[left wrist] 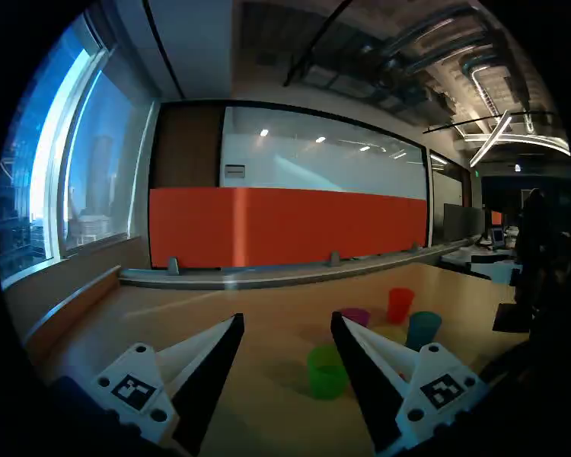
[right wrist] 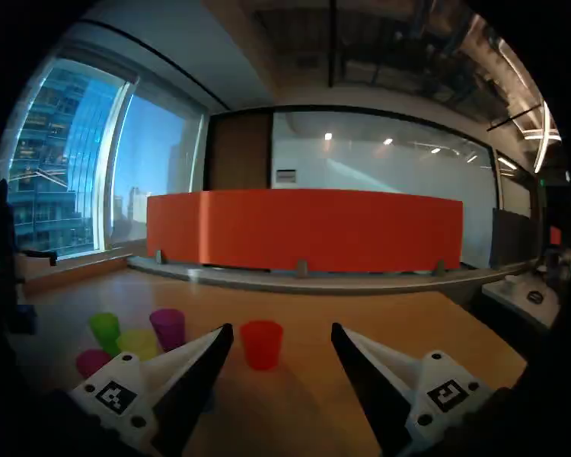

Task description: Pour water

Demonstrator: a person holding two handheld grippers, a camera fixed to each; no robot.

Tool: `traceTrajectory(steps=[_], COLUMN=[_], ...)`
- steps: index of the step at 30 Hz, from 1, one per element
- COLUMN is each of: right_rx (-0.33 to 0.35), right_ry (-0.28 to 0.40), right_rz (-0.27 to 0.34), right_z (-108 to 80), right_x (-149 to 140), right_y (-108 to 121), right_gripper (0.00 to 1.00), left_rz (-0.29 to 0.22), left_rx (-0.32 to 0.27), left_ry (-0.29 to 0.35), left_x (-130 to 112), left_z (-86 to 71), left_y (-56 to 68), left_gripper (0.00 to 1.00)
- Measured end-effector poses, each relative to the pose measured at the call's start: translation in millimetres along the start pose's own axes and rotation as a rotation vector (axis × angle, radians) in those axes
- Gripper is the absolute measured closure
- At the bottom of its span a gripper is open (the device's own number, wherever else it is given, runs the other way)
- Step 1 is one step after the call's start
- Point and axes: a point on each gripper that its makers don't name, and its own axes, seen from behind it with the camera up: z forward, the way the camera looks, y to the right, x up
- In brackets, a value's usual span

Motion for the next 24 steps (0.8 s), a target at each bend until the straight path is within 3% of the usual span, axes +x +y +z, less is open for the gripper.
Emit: traceTrajectory(steps=[9, 17, 24], right_rx=[-0.168, -0.229, -0.265], right_ry=[0.116, 0.14, 0.13], right_rz=[0.035, 0.029, 0.018], right_z=[-4.1, -11.8, -16.8], right_x=[22.8, 23.4, 17.3], right_y=[38.9, 54.2, 61.5], right_gripper=[0.0, 0.0, 0.0], left_rz=[-0.026, -0.013, 0.024], left_rx=[0.08, 0.17, 0.212], left_ry=[0.047, 0.066, 0.07], left_x=[6.2, 5.7, 5.3], left_z=[-0.1, -3.6, -3.9], left_y=[-5.5, -21.1, -25.1], left_gripper=[0.16, 0.16, 0.16])
